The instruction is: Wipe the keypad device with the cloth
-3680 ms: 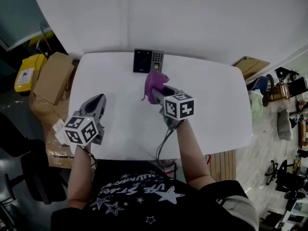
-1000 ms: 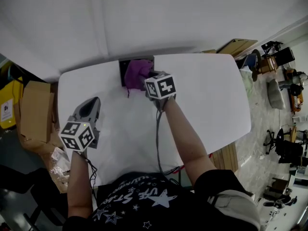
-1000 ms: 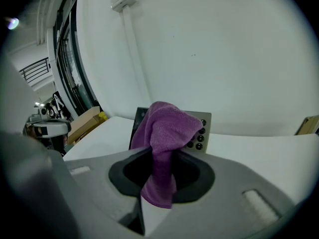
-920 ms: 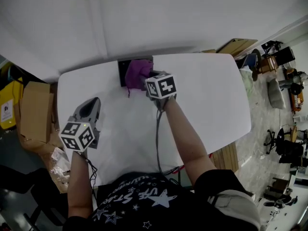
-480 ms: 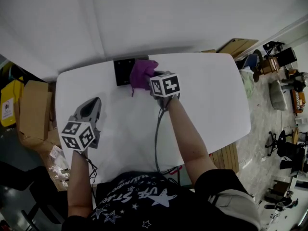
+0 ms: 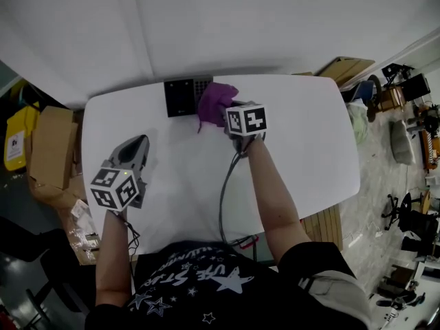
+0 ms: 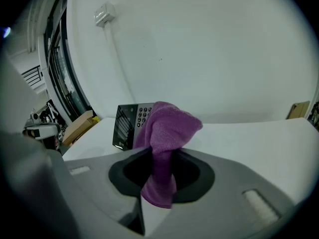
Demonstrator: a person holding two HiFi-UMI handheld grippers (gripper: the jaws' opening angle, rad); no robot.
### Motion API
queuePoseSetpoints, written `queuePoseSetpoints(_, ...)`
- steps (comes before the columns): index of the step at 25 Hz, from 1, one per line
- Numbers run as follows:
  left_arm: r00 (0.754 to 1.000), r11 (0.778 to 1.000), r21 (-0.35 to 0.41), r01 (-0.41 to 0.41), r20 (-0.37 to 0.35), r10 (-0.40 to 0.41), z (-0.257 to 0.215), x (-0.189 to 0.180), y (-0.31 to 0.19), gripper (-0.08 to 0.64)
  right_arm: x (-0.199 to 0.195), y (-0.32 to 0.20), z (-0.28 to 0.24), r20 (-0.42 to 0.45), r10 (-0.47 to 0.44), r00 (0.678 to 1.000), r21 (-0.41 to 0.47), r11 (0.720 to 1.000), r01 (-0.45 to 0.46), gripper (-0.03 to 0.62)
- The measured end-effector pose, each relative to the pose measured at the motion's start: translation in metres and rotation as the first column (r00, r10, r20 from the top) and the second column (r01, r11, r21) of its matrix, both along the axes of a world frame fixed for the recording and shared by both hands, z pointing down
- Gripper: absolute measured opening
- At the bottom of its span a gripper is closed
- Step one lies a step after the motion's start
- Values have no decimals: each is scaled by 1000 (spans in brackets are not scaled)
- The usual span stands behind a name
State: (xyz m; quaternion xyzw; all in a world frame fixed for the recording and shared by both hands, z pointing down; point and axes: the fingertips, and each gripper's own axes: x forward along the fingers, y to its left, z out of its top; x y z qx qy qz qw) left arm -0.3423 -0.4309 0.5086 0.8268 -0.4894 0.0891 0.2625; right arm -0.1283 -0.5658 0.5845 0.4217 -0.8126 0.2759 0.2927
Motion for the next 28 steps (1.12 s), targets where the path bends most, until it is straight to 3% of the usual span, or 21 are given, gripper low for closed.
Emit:
queuePoseSetpoints(9,999,999,18,-32,-11,32,-8,2,14,6,16,24,-12,5,54,999,7,999,-54,95)
queuePoseSetpoints(28,996,995,86,-53,-68,59,-42,-35,109,6,-52,164,-64,-10,-13,1000,56,998,13,95)
